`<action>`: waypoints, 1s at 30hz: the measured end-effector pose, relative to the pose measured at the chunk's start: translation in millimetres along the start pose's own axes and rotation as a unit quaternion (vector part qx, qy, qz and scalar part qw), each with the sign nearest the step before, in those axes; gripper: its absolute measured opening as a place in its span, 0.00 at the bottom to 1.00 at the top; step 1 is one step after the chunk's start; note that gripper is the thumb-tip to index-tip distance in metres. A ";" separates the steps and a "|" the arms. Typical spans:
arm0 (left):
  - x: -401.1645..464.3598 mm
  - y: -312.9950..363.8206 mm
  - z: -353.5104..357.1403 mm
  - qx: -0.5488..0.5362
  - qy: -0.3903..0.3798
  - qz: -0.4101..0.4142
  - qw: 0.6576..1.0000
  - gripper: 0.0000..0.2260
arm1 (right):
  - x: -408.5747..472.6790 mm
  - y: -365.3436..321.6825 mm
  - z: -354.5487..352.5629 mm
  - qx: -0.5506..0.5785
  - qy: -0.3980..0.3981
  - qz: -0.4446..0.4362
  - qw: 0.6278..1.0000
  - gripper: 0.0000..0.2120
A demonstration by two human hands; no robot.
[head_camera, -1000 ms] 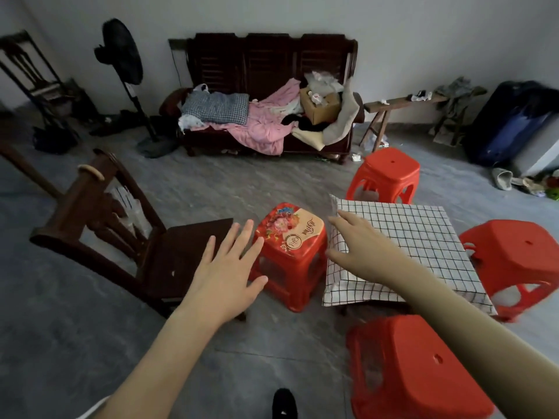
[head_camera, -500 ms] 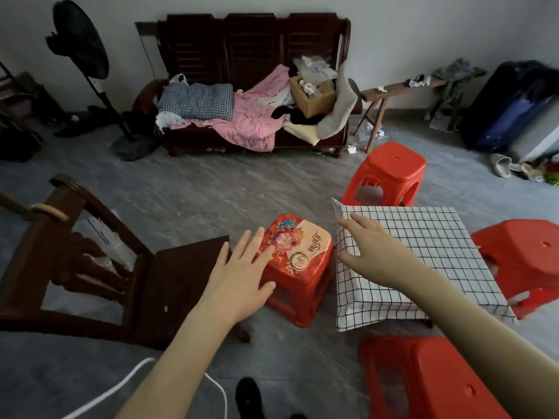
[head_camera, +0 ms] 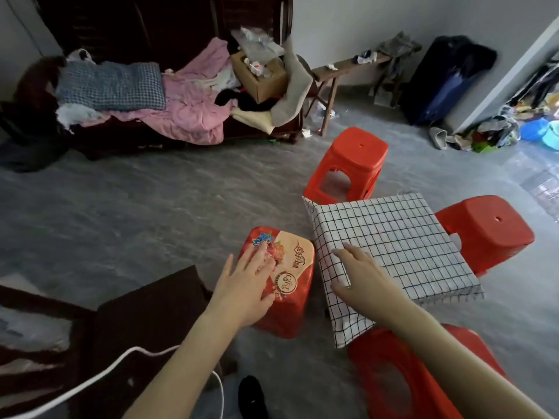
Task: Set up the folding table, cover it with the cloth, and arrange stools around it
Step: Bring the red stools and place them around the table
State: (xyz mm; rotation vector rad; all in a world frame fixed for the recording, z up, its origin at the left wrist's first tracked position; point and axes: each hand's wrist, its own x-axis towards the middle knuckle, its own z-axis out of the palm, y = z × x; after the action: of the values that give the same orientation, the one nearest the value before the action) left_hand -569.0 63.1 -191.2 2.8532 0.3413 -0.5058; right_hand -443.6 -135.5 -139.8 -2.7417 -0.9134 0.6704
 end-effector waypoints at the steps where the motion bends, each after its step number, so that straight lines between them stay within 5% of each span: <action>1: 10.3 -6.0 4.7 -0.001 -0.008 0.004 1.000 0.33 | 9.3 -3.3 8.8 0.005 -0.005 0.004 1.000 0.29; 19: 200.6 -87.3 265.5 -0.043 -0.079 0.001 0.996 0.30 | 217.5 72.1 281.9 -0.018 -0.128 0.054 0.990 0.43; 26: 252.3 -143.4 321.4 -0.037 -0.034 -0.093 0.994 0.38 | 243.9 109.2 348.7 0.018 -0.158 0.128 0.979 0.59; 30: 255.9 -150.6 325.3 -0.150 -0.060 -0.131 0.978 0.41 | 237.9 110.2 374.5 0.019 -0.143 0.095 0.985 0.67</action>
State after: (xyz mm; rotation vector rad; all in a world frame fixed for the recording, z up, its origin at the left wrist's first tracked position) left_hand -475.4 170.2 -608.1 2.4874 0.7125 -0.6127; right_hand -392.0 -71.0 -589.4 -2.7662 -0.6818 1.1287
